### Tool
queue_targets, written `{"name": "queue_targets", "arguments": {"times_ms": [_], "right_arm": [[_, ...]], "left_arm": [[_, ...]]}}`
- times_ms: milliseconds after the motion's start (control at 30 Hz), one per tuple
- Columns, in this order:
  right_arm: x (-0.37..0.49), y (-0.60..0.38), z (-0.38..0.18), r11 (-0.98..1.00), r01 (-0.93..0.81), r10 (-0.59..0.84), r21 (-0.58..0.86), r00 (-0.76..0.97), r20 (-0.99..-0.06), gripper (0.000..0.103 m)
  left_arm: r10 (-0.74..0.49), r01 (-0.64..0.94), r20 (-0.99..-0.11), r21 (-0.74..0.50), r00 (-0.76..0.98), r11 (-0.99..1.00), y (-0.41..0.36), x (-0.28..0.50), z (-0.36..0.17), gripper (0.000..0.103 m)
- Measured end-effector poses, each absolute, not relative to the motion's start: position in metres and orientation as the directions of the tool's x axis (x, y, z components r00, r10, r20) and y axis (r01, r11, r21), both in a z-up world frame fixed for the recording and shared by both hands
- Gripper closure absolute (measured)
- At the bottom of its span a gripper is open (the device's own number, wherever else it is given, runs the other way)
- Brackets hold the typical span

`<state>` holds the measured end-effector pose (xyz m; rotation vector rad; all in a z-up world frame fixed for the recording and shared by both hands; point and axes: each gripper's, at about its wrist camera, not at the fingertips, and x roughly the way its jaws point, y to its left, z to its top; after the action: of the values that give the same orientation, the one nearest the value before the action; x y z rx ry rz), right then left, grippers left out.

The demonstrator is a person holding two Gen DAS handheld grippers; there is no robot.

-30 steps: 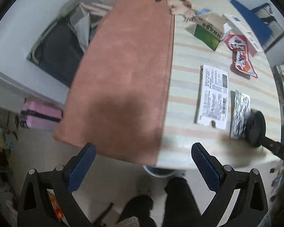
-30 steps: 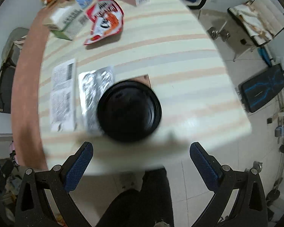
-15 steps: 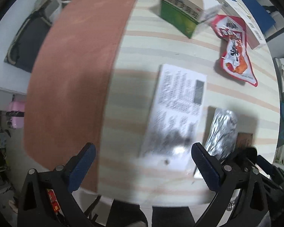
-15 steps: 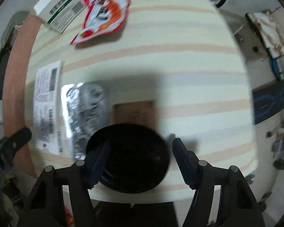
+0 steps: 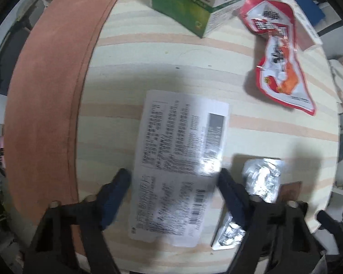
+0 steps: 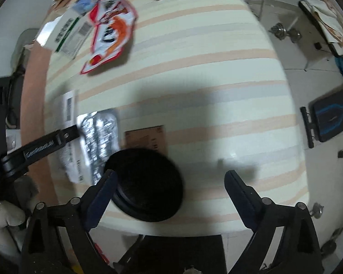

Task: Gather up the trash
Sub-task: 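Grasp the paper leaflet with the left tool while the right tool grasps the black lid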

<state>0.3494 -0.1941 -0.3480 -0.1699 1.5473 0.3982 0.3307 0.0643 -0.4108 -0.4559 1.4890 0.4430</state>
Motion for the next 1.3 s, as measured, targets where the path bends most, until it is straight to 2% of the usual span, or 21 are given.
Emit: {"name": "queue_targets", "arguments": {"times_ms": [233,433,500,567,633,733,800,867,933,1133,1300], "right_arm": [[0.342,-0.165,-0.361,0.898,-0.434,0.076,0.074,-0.014,-0.997,0.004],[0.329,-0.152,-0.377,0.892,-0.452,-0.005,-0.018,0.029,-1.0,0.004],[0.327,-0.155,-0.375,0.892,-0.451,-0.012,-0.031,0.045,-0.999,0.011],[0.329,-0.159,-0.371,0.892,-0.451,-0.017,-0.041,0.056,-0.998,0.027],[0.331,-0.171,-0.366,0.894,-0.446,-0.011,-0.036,0.058,-0.998,0.036],[0.343,-0.198,-0.362,0.909,-0.412,-0.032,-0.063,0.082,-0.996,0.036],[0.354,-0.216,-0.36,0.932,-0.363,0.016,0.002,0.037,-0.999,0.032],[0.358,-0.224,-0.354,0.936,-0.343,0.083,0.076,0.007,-0.997,0.007],[0.356,-0.223,-0.347,0.926,-0.364,0.112,0.104,0.001,-0.994,0.001],[0.337,-0.195,-0.361,0.865,-0.502,-0.014,-0.022,0.021,-1.0,0.0],[0.33,-0.188,-0.379,0.855,-0.503,-0.097,-0.127,0.085,-0.992,0.001]], "left_arm": [[0.054,-0.584,-0.999,0.049,-0.01,0.81,0.06,0.279,-0.41,0.031],[0.052,-0.631,-0.999,0.048,-0.012,0.774,0.058,0.25,-0.414,0.03],[0.056,-0.627,-0.998,0.052,-0.013,0.778,0.059,0.249,-0.414,0.031],[0.055,-0.621,-0.998,0.048,-0.007,0.782,0.053,0.251,-0.412,0.031],[0.061,-0.617,-0.998,0.052,-0.007,0.786,0.051,0.251,-0.412,0.03],[0.054,-0.617,-0.999,0.046,-0.006,0.785,0.051,0.252,-0.415,0.031],[0.051,-0.615,-0.999,0.044,-0.006,0.788,0.049,0.248,-0.416,0.031],[0.049,-0.614,-0.999,0.042,-0.005,0.788,0.043,0.245,-0.417,0.03],[0.046,-0.616,-0.999,0.04,-0.007,0.786,0.043,0.24,-0.418,0.03],[0.05,-0.616,-0.999,0.041,-0.004,0.787,0.048,0.243,-0.42,0.03],[0.065,-0.616,-0.998,0.05,0.002,0.786,0.045,0.249,-0.418,0.031]]}}
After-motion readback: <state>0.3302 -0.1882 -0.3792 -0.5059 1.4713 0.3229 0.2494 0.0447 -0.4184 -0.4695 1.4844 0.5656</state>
